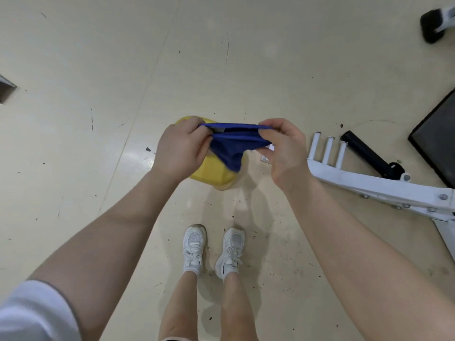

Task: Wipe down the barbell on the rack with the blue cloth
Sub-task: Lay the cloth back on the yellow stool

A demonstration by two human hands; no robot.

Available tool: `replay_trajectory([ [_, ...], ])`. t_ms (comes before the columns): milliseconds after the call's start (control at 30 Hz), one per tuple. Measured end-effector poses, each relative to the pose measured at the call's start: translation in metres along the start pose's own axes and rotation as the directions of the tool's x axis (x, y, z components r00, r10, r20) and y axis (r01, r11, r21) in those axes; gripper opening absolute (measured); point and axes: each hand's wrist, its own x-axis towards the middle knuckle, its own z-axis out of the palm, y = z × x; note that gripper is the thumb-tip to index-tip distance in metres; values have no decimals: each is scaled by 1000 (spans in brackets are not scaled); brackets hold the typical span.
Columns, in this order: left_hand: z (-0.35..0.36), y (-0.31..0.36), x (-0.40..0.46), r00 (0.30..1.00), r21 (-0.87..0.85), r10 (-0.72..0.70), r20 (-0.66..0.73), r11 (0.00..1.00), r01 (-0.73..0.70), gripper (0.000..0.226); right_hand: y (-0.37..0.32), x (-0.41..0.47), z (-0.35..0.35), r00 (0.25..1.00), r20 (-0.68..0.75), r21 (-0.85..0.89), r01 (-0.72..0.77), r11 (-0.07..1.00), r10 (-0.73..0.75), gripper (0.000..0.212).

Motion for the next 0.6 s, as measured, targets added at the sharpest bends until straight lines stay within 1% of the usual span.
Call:
replay_trajectory([
  [100, 6, -8, -4, 999, 30, 52, 11, 998, -52, 22, 7, 6, 2, 1000, -6, -4, -19, 1000, 19, 25],
  [200, 36, -24, -18, 997, 82, 48, 57, 995, -52, 24, 44, 18, 2, 995, -27, -75, -100, 992, 99, 23],
  [267, 63, -37, -30, 995, 111, 26, 100, 993, -38, 21, 83, 31, 0, 989, -54, -160, -145, 976, 138, 20],
  [367, 110, -60, -51, 985, 166, -13, 174, 986, -17, 8, 142, 51, -1, 979, -98, -330, -204, 922, 181, 15],
  [400, 126, -69, -59, 979, 177, -35, 202, 984, -2, 8, 158, 57, -1, 976, -107, -367, -216, 905, 190, 16],
  [500, 160, -88, -82, 966, 185, -67, 251, 982, 20, 17, 196, 69, -2, 980, -108, -517, -198, 833, 166, 16],
  [600, 170, -90, -105, 963, 83, -60, 262, 996, 39, 17, 213, 70, -7, 991, -112, -609, -124, 783, 69, 11],
])
